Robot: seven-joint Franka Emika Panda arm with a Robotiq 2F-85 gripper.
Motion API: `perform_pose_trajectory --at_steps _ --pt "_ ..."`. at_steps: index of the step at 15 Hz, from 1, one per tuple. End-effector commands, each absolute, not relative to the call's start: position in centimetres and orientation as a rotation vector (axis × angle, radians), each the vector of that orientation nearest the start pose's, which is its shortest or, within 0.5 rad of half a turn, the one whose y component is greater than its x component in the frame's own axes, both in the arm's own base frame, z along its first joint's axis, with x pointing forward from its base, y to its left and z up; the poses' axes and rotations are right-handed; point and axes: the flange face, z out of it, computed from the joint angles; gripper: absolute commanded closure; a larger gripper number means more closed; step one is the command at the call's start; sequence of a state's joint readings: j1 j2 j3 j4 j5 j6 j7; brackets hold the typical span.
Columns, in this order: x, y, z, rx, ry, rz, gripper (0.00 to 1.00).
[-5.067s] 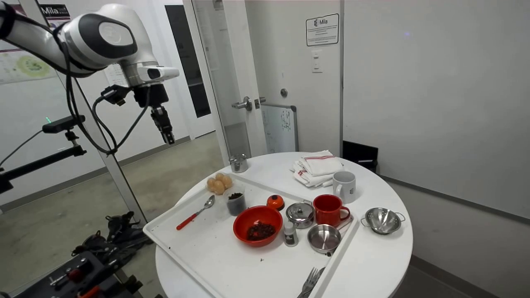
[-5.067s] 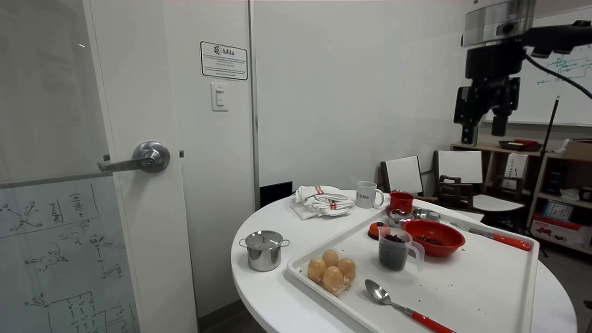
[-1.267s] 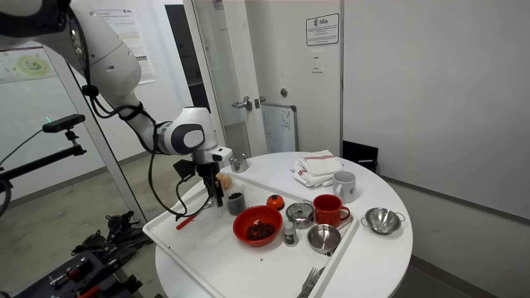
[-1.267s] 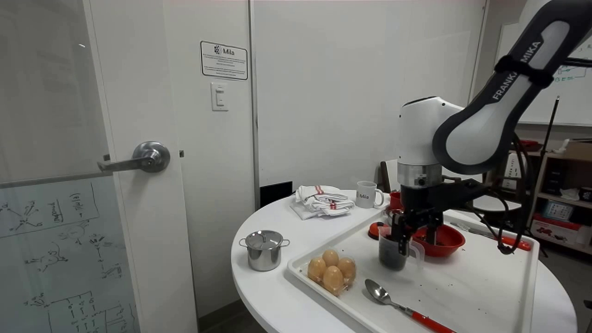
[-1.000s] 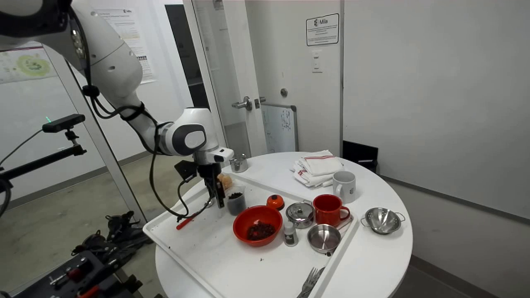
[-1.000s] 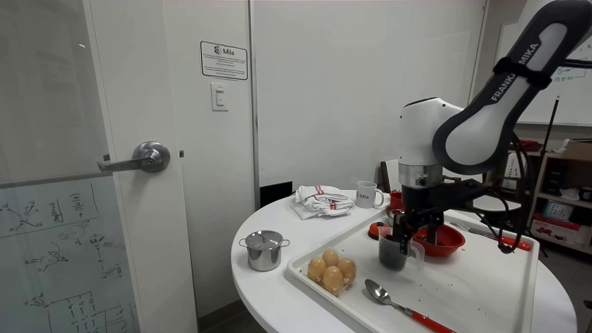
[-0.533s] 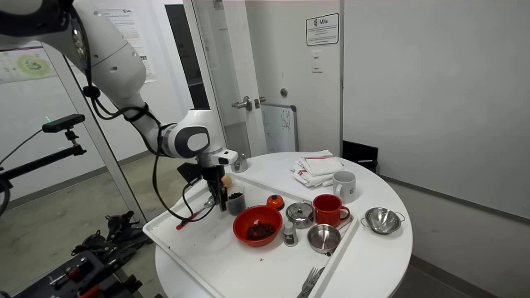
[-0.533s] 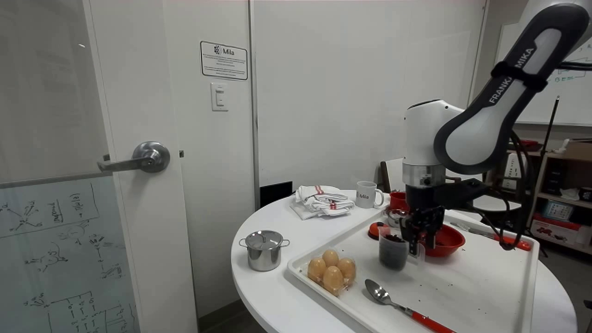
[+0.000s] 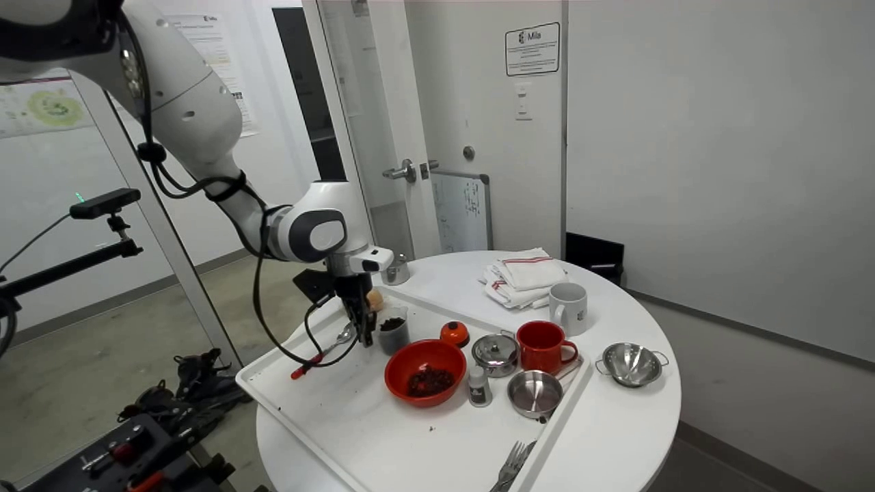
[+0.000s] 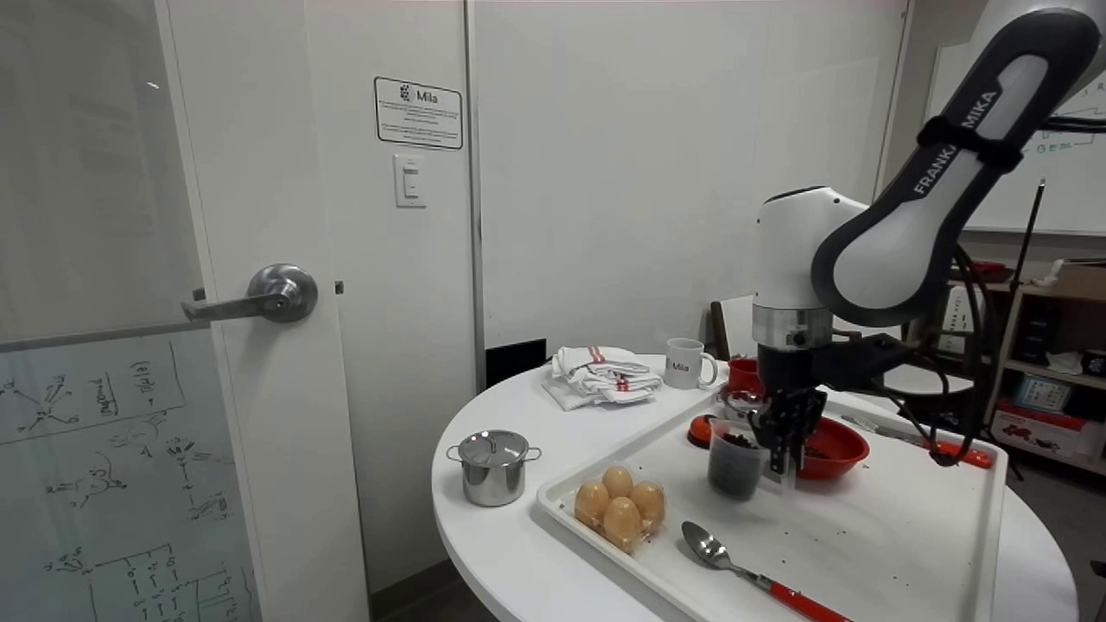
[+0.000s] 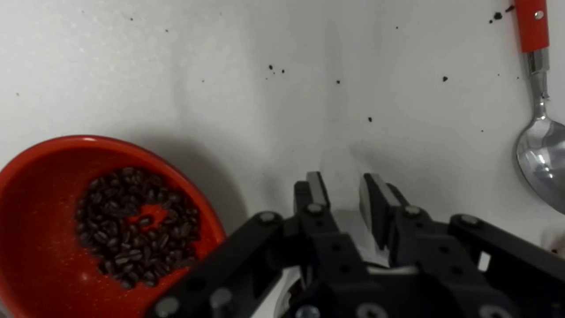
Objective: Pour the contents in the jug into the red bowl
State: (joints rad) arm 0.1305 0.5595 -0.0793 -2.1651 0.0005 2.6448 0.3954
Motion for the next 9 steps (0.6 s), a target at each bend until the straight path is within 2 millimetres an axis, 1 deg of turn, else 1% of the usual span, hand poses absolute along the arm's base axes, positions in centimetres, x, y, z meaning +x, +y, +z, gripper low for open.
perform_pose_trajectory --at_steps 1,4,6,9 --pt "54.6 2.8 13.2 -3.129 0.514 0.104 0.89" --pt "54.5 3.2 15.0 -3.127 0.545 0.156 0.89" --pt "55.0 3.3 16.2 -3.148 0.589 0.203 0.89" --pt "56.6 4.1 18.9 -3.188 0.751 0.252 0.89"
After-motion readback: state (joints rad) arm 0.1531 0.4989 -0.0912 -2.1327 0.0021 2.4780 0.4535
